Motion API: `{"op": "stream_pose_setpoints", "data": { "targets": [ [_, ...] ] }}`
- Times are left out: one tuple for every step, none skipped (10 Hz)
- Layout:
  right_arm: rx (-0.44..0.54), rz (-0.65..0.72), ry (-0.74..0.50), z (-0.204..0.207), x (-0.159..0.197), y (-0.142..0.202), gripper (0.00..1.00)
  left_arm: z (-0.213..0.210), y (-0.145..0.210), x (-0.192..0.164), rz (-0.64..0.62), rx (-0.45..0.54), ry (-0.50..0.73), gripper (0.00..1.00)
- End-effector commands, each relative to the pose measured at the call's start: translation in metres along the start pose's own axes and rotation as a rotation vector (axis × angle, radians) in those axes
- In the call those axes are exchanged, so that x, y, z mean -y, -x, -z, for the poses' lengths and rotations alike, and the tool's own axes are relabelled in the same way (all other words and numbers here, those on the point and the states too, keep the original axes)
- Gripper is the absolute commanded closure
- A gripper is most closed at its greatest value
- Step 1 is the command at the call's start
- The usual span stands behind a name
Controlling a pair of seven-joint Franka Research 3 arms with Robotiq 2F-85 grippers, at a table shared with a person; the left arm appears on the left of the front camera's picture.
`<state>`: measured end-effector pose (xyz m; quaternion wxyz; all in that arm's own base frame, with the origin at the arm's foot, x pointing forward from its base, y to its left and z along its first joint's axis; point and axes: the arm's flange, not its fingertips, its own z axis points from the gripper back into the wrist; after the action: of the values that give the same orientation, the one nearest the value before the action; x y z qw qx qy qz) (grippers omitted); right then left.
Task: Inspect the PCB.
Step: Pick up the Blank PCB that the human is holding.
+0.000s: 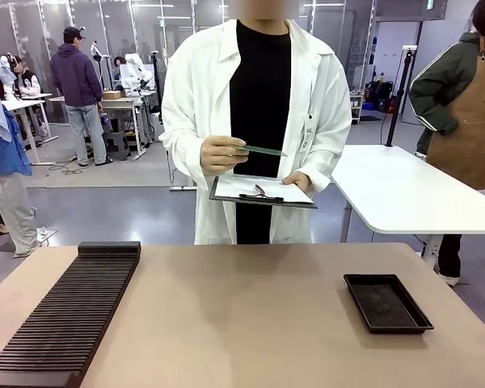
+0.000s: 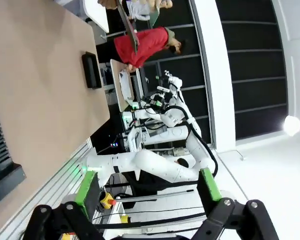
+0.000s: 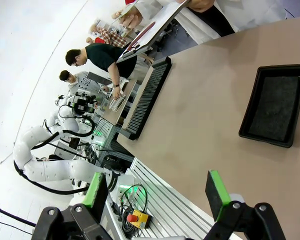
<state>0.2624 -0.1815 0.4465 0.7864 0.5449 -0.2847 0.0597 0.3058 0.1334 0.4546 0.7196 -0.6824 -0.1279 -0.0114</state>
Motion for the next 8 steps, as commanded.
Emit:
{"op": "stream_pose_setpoints", "data": {
  "targets": [
    [0.015,-0.018,-0.012,-0.0008,0.0001,-0.0005,0.00,-0.0127,0.0154,0.0186,-0.039,0.021,-0.012,0.00],
    [0.015,-0.018,-0.012,-0.0008,0.0001,-0.0005,0.00,-0.0170,0.0182,0.0231,-0.040,0.027,-0.016,0.00],
    [0.015,-0.018,-0.012,-0.0008,0.0001,-0.0005,0.00,-0.0136,0.0121,0.0202,-0.033,0.001,-0.024,0.00],
    [0.015,-0.018,-0.012,-0.0008,0.0001,-0.0005,0.00,-0.0172,0.0123,0.0203,-0.015,0.042,-0.017,0.00],
    [0.015,-0.018,-0.012,-0.0008,0.0001,-0.0005,0.00,-0.0172,0.0123,0.0203,-0.015,0.042,-0.017,0.00],
    [0.015,-0.018,-0.012,-0.0008,0.0001,-0.0005,0.00,-0.0172,0.0123,0.0203,-0.015,0.042,-0.017,0.00],
    [0.015,-0.018,-0.012,-0.0008,0.0001,-0.0005,0.00,-0.0172,0.0123,0.0203,-0.015,0.042,-0.017,0.00],
    [0.015,-0.018,-0.012,-0.0008,0.0001,-0.0005,0.00,-0.0172,0.0123,0.0203,-0.015,0.042,-0.017,0.00]
  ]
}}
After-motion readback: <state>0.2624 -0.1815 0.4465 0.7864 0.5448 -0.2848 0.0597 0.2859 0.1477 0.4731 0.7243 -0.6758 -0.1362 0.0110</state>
